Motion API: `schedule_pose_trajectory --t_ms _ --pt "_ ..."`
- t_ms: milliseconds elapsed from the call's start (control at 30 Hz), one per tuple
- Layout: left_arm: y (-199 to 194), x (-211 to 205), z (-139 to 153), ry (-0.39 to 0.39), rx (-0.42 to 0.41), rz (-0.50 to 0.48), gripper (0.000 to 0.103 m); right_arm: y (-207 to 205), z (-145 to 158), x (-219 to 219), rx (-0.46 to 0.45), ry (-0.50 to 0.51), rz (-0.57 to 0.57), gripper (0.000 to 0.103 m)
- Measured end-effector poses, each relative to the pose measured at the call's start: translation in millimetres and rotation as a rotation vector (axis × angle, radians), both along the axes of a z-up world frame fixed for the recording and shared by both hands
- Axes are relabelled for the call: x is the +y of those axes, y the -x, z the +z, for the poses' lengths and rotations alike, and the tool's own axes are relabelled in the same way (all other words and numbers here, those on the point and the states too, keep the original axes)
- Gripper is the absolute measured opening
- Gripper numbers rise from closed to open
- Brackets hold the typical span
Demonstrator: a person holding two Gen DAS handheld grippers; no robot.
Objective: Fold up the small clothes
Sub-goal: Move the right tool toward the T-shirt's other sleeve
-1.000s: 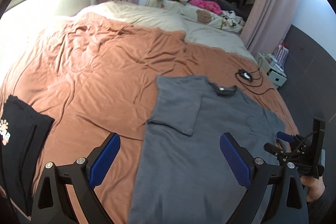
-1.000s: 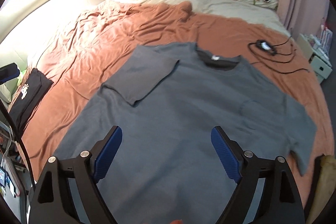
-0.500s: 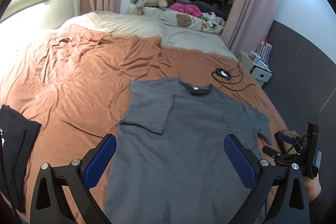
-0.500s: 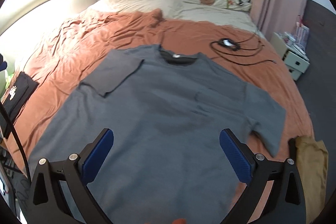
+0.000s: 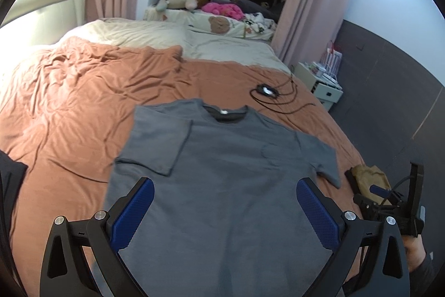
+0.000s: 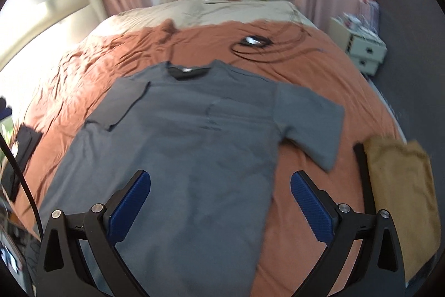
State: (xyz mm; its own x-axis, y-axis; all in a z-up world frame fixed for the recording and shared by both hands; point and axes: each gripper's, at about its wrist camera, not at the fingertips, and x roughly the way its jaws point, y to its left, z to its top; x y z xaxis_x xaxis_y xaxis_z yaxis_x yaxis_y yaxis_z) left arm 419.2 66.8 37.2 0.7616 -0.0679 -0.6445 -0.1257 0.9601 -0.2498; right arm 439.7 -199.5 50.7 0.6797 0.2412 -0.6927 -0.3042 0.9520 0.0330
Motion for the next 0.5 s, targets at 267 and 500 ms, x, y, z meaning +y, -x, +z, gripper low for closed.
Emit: schedule_pose_trajectory --t_ms 267,500 --pt "-23 -32 -13 -0.009 -0.002 -0.023 0.103 -5 -9 -27 -0.044 0.007 -0.111 0.101" --pt "-50 -52 -30 0.007 0.037 -0.06 0.103 -15 -30 -35 -0.031 -0.055 -0.18 0.101"
